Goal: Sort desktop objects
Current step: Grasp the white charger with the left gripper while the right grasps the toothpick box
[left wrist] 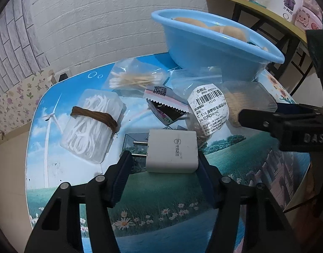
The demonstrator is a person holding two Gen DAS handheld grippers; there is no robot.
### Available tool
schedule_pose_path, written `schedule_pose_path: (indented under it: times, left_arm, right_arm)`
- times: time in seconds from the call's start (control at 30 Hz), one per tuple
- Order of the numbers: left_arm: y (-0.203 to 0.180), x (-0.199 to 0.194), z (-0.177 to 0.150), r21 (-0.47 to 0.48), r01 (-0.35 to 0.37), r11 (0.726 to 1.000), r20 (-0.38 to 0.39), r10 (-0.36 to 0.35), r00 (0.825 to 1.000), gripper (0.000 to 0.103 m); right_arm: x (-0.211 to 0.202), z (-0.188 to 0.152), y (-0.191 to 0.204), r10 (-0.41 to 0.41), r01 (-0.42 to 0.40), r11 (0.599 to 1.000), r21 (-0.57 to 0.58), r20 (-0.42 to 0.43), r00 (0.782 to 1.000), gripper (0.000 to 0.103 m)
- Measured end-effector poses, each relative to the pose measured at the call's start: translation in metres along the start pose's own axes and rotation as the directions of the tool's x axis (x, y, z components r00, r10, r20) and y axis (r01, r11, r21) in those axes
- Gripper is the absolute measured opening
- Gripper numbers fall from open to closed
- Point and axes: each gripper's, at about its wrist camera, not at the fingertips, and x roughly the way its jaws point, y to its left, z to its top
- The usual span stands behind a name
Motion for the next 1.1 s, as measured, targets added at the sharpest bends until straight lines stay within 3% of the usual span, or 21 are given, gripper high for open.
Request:
schedule_pose_path:
  times: [0.2, 0.27, 0.77, 1.1]
  left_arm:
    - [0.000, 0.000, 0.001, -0.004, 0.002, 1.000, 0.003, -0.002, 1.000, 0.060]
    - [0.001, 0.000, 0.001, -0.011, 0.004, 1.000, 0.001, -0.004, 1.000, 0.060]
    - [0.001, -0.015, -0.021, -0.047, -0.007, 0.999, -0.014, 0.007, 1.000, 0.060]
    - [-0.001, -0.031, -0.033, -0.068, -0.033, 0.997, -0.017, 0.032, 0.999, 0.060]
  right_arm:
    - [0.012, 0.007, 0.006, -0.049, 0.049, 0.999, -0.022, -0.013, 0.999, 0.103]
    - [0.009, 0.006, 0.005, -0.054, 0.054, 0.998, -0.039, -0.001, 0.999, 0.096]
    - [-0.018, -0.027, -0.016, 0.013, -0.014, 0.990, -0.140, -0.014, 1.000, 0.096]
    - [-0.038, -0.047, -0.032, 0.007, -0.005, 0.992, -0.127, 0.011, 1.000, 0.096]
